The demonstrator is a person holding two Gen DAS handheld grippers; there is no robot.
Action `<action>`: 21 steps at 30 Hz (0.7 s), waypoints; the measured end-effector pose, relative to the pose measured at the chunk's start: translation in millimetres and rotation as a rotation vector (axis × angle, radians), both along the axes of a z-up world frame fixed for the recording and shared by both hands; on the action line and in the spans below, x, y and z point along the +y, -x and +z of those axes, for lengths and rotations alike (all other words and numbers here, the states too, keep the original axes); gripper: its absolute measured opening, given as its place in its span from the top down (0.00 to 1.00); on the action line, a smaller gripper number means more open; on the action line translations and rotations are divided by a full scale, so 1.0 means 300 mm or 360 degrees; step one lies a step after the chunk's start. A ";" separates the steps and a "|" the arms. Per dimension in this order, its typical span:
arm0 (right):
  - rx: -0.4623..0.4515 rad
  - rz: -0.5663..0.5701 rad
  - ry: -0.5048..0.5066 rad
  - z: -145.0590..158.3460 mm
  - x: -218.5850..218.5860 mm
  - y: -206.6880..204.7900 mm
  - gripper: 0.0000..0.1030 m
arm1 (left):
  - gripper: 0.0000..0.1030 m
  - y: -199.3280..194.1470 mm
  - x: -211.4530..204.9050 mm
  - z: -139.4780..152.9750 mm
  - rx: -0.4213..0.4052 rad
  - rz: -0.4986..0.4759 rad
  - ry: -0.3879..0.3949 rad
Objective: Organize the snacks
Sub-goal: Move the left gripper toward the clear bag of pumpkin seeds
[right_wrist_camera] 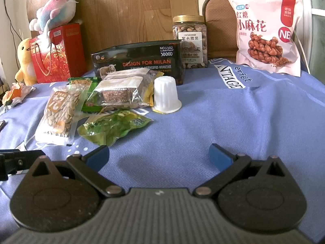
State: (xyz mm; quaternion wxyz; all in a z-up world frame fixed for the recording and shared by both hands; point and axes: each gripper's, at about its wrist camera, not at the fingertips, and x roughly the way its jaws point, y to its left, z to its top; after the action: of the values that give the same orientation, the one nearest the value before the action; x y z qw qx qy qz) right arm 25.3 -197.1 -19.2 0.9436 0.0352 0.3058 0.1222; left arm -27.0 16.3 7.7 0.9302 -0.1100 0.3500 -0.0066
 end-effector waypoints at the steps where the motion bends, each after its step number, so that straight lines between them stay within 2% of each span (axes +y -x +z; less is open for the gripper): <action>1: -0.0001 0.0000 -0.0003 0.000 -0.001 0.000 0.00 | 0.00 0.000 -0.001 0.001 0.0000 0.0001 -0.0001; 7: -0.0007 0.0004 -0.0051 -0.001 -0.017 0.003 0.00 | 0.00 -0.002 0.011 0.009 -0.0018 0.0041 -0.0029; 11: -0.0021 0.0007 -0.0074 0.003 -0.021 0.010 0.00 | 0.00 0.008 0.043 0.047 -0.0127 0.0091 -0.0105; 14: -0.0068 0.0032 -0.0073 0.015 -0.017 0.018 0.00 | 0.00 0.010 0.072 0.074 -0.0177 0.0115 -0.0191; 17: -0.0155 0.0092 -0.0030 0.039 0.004 0.031 0.01 | 0.00 0.001 0.109 0.091 -0.0179 0.0104 -0.0198; 19: -0.0219 0.0154 0.0007 0.063 0.023 0.036 0.09 | 0.00 -0.006 0.133 0.096 -0.0172 0.0103 -0.0185; 21: -0.0250 0.0220 0.0026 0.085 0.039 0.031 0.24 | 0.00 -0.017 0.155 0.101 -0.0166 0.0111 -0.0157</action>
State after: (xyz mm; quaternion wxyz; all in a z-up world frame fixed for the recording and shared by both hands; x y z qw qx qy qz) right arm 15.9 -185.3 6.5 0.9542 -0.0034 0.2336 0.1870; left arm -22.0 62.6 37.9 0.9511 -0.0757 0.2970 0.0375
